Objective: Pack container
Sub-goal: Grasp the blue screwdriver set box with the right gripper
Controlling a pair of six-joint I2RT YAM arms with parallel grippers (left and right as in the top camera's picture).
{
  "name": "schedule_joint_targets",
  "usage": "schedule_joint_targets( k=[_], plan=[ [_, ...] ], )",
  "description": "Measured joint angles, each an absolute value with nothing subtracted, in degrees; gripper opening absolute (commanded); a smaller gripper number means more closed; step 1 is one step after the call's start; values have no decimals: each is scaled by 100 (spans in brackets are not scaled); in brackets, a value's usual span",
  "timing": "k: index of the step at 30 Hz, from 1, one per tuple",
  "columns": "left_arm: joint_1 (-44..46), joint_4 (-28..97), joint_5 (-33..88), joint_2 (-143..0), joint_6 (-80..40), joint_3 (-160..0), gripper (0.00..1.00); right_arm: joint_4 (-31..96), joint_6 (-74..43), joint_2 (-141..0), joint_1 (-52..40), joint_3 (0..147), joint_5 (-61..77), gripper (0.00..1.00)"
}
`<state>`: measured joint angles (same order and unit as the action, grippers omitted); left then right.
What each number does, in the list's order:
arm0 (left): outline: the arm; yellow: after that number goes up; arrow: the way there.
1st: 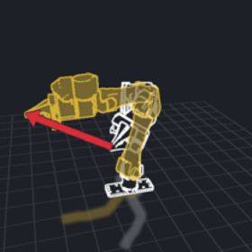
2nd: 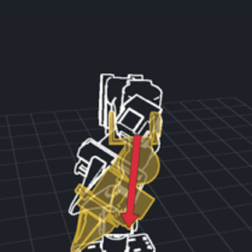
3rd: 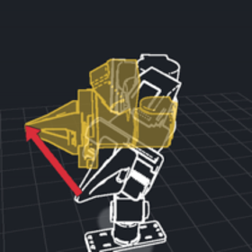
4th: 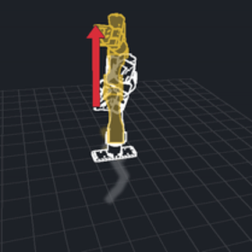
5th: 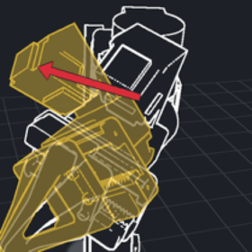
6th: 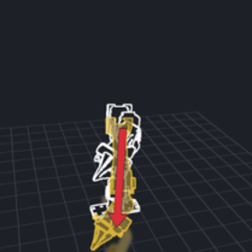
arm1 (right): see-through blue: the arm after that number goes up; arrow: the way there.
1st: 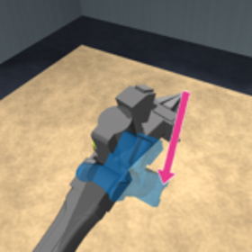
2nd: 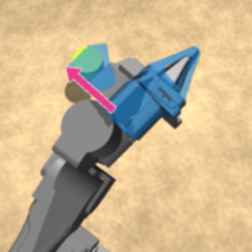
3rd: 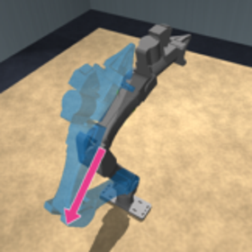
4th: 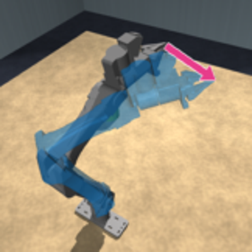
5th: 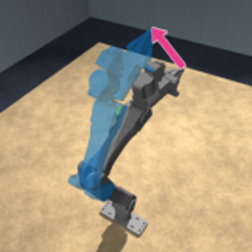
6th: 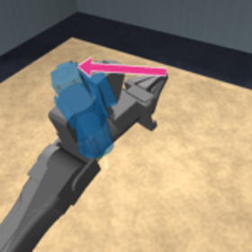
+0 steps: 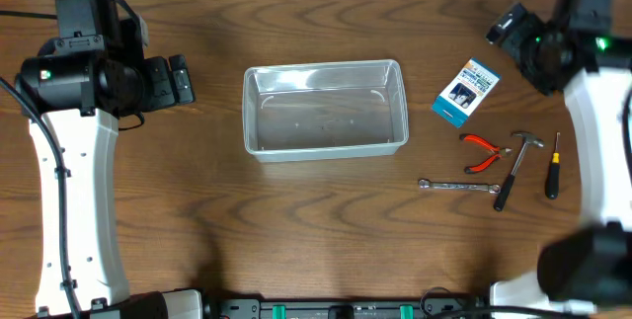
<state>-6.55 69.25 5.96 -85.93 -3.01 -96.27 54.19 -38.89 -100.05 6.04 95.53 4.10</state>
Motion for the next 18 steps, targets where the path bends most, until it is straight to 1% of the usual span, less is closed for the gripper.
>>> schedule_joint_targets(
  k=[5, 8, 11, 18],
  plan=[
    [-655, 6928, 580, -8593, -301, -9625, 98, 6346, -3844, -11454, 604, 10997, 438, 99],
    [-655, 6928, 578, -8593, -301, -9625, 98, 6582, -3800, -12051, 604, 11590, 443, 99],
    [-655, 6925, 578, -8593, -301, -9625, 98, 6700, -3752, -12457, 604, 11837, 447, 99],
    [-655, 6925, 578, -8593, -301, -9625, 98, 6954, -3677, -13343, 604, 11889, 451, 99]
  ],
)
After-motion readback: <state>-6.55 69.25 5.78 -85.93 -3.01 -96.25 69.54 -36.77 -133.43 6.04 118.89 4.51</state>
